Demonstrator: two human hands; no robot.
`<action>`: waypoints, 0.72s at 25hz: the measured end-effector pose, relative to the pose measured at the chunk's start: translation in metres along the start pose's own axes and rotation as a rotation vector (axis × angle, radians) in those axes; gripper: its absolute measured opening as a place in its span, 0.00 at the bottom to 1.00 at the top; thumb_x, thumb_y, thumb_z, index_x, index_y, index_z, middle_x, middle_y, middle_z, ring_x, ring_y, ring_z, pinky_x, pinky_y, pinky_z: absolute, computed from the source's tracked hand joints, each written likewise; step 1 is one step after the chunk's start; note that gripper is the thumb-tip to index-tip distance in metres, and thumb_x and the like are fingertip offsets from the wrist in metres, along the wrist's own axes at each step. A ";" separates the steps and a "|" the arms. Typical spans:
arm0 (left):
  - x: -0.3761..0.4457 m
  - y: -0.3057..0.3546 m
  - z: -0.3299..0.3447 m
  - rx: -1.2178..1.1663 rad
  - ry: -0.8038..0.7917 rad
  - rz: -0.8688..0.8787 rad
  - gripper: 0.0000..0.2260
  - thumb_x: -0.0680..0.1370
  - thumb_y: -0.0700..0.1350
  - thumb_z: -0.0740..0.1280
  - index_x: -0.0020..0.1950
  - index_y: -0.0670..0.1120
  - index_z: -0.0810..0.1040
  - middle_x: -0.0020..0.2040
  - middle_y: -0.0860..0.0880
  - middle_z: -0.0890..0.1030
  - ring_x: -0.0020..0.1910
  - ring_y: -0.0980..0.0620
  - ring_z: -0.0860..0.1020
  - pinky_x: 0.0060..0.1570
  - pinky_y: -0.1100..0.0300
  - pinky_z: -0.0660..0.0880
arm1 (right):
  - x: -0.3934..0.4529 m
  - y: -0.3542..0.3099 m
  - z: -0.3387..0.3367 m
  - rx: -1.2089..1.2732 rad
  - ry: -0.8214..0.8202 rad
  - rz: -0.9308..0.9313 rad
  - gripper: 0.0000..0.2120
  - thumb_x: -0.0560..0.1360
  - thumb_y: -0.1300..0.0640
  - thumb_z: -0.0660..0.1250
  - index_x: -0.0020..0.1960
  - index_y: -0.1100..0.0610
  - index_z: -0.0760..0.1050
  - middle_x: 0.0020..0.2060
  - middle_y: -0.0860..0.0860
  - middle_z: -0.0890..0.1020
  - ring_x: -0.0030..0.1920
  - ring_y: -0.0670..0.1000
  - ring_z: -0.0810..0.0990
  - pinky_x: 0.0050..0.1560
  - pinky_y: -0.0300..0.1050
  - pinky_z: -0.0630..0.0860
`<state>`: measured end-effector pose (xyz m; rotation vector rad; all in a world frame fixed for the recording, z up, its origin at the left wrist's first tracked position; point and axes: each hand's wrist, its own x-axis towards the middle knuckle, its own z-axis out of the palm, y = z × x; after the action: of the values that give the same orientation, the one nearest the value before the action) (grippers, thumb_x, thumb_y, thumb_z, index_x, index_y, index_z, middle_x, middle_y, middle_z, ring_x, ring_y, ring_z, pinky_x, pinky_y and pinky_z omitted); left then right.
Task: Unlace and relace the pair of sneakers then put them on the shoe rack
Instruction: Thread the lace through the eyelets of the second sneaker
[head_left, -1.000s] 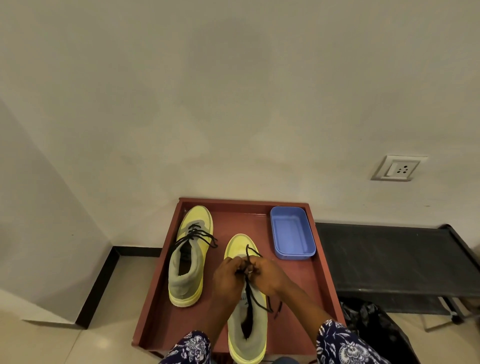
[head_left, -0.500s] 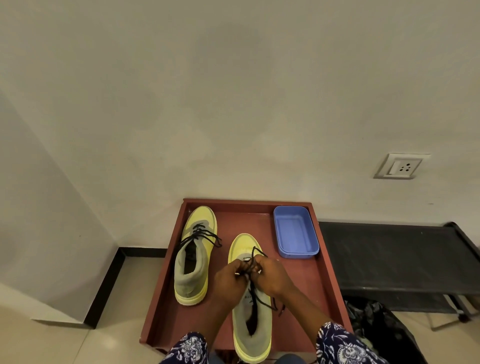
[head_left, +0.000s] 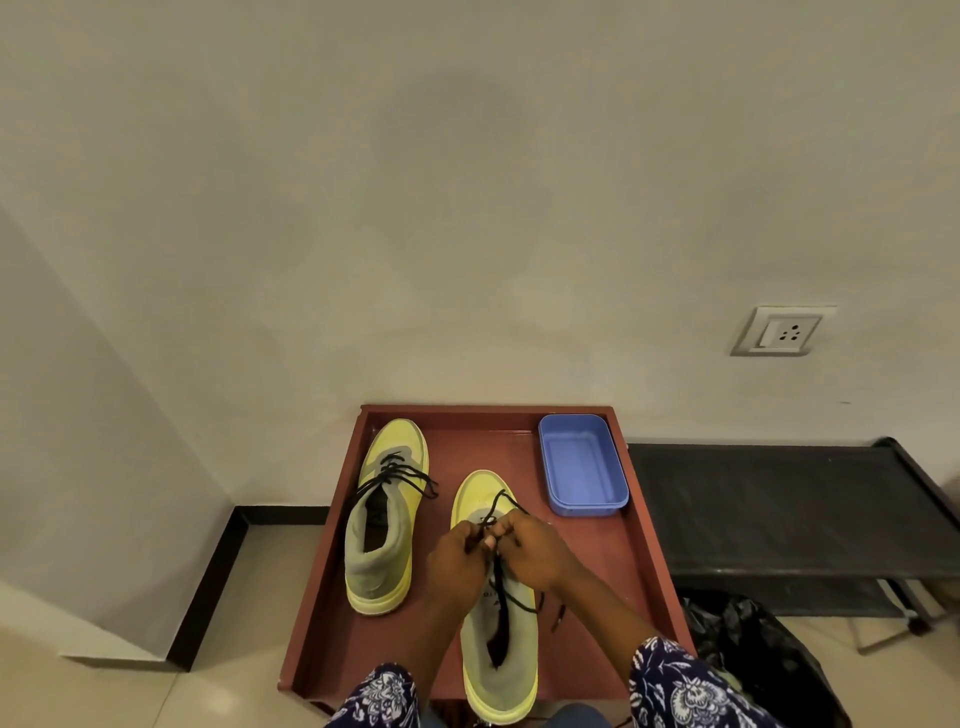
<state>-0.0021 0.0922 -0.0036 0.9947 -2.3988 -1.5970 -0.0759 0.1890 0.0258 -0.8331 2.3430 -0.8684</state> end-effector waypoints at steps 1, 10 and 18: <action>0.000 0.000 0.001 -0.007 0.006 -0.011 0.10 0.77 0.42 0.63 0.37 0.53 0.71 0.41 0.48 0.80 0.42 0.50 0.77 0.46 0.56 0.73 | 0.000 0.000 -0.001 -0.038 -0.016 0.000 0.11 0.78 0.58 0.58 0.49 0.64 0.76 0.47 0.58 0.81 0.42 0.50 0.73 0.39 0.40 0.69; -0.005 -0.002 0.003 -0.019 0.068 -0.045 0.08 0.77 0.42 0.63 0.38 0.49 0.72 0.41 0.46 0.79 0.42 0.47 0.76 0.47 0.55 0.73 | -0.008 0.004 -0.007 -0.163 -0.046 -0.034 0.09 0.75 0.60 0.58 0.38 0.60 0.73 0.39 0.60 0.79 0.40 0.59 0.76 0.39 0.46 0.69; -0.012 -0.007 0.013 -0.048 0.171 -0.092 0.06 0.78 0.43 0.62 0.42 0.44 0.74 0.46 0.41 0.81 0.46 0.44 0.78 0.44 0.57 0.69 | -0.019 0.011 0.015 -0.069 -0.032 0.059 0.10 0.78 0.55 0.57 0.40 0.58 0.70 0.38 0.54 0.74 0.38 0.52 0.71 0.35 0.42 0.65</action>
<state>0.0054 0.1075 -0.0125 1.1955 -2.2225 -1.5218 -0.0575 0.2029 0.0131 -0.7953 2.3694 -0.7484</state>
